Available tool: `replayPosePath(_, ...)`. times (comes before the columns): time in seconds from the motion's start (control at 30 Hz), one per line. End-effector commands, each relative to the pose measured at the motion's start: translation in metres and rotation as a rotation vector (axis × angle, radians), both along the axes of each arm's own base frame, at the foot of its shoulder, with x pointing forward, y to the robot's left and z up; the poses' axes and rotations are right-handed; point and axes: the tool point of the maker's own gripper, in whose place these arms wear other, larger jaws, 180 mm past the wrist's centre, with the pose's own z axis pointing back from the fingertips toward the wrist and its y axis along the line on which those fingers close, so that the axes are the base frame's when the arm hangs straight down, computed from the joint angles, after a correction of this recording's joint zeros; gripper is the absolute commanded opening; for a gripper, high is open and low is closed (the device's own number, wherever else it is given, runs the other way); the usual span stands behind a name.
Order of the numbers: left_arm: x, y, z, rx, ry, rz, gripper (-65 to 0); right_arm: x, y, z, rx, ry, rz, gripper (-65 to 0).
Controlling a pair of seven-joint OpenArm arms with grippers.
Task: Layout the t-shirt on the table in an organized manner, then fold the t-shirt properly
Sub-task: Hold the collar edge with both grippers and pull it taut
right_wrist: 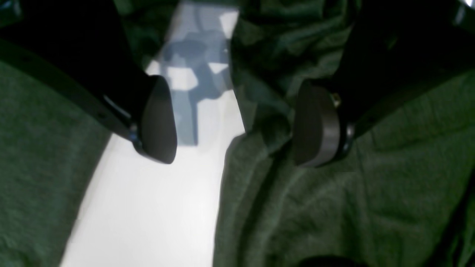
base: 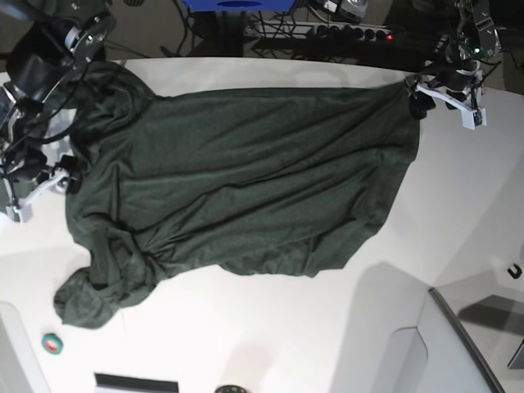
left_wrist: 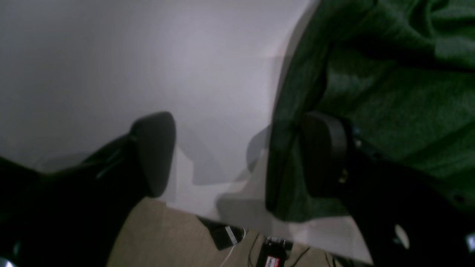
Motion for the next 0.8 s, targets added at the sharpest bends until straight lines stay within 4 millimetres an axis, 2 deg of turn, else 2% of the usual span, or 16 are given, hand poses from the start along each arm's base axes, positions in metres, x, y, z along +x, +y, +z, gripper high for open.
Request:
replayPosePath(0.0, 0.004, 0.007, 0.008, 0.018, -0.028, -0.001, -15.1, 0.016, -0.008, 0.013, -0.008, -0.052, -0.008, -18.8)
replayPosePath(0.2, 0.004, 0.007, 0.008, 0.018, -0.028, -0.001, -15.1, 0.020, -0.001, -0.006, 0.064, -0.036, -0.016, -18.8)
replayPosePath(0.37, 0.004, 0.007, 0.008, 0.018, -0.028, -0.001, -15.1, 0.011, 0.015, -0.023, 0.121, 0.002, -0.011, -19.4)
replayPosePath(0.47, 0.006, 0.007, 0.009, 0.019, -0.033, -0.002, -15.1, 0.005, 0.031, -0.030, 0.144, 0.014, -0.003, -19.5)
replayPosePath(0.77, 0.005, -0.012, 0.002, -0.028, -0.036, 0.010, -15.1, -0.005, 0.031, -0.036, 0.140, 0.032, -0.005, -19.5)
